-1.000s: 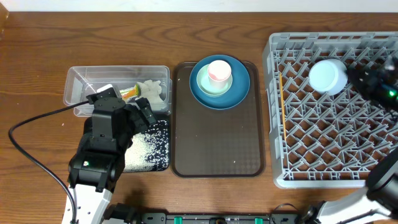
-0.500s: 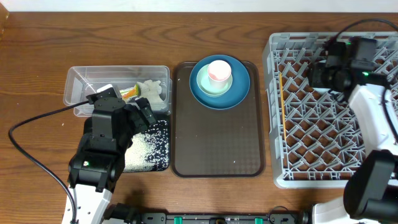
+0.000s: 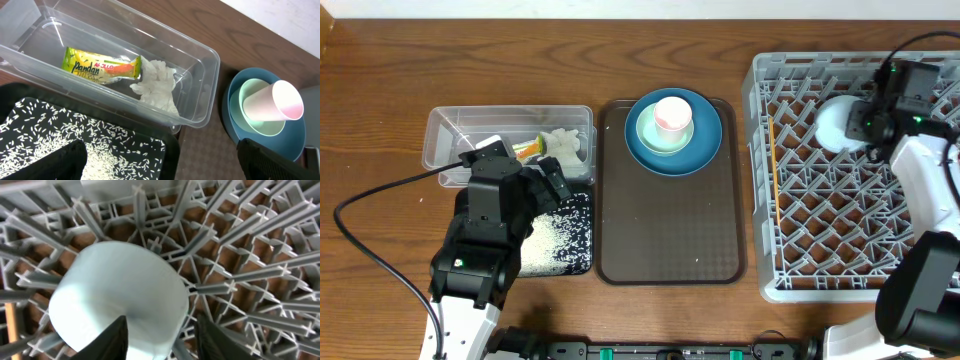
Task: Sort waste into correct bins and load items into the dishwasher rack
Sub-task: 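Set the bowl upright in the rack's back row and release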
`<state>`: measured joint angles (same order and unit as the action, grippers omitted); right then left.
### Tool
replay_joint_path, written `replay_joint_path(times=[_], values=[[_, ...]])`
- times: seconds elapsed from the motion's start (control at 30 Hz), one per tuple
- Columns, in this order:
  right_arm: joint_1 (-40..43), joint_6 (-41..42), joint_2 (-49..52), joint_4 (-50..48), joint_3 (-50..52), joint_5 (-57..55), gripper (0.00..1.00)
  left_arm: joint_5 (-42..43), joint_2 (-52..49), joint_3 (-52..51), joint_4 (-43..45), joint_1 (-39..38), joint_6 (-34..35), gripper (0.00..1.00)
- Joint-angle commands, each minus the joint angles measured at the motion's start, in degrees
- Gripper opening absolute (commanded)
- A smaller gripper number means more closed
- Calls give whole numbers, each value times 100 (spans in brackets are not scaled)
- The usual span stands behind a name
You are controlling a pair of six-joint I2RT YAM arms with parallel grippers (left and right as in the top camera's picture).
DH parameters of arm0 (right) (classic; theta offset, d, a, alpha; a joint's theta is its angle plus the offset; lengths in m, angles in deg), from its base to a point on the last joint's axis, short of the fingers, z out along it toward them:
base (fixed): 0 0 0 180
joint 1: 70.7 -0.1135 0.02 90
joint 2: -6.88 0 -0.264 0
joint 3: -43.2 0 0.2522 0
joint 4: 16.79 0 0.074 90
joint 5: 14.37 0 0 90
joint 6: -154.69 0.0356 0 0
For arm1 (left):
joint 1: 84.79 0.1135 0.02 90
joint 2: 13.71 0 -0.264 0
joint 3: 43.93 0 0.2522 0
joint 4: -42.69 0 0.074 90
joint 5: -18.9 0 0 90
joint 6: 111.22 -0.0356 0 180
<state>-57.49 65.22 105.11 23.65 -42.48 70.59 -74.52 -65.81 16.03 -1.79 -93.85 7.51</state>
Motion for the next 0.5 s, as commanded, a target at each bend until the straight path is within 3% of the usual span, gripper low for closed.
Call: replay_joint_path(times=[0.0,0.23,0.47], values=[[37,105,33,-107,-24,1154,49,-111,0,-22,-13,26,50,98],[37,-254,33,-20,-24,2837,51,-114,0,-22,-13,26,50,98],[26,-229,37,459,87,925,43,-111,0,-22,-13,26,50,98]])
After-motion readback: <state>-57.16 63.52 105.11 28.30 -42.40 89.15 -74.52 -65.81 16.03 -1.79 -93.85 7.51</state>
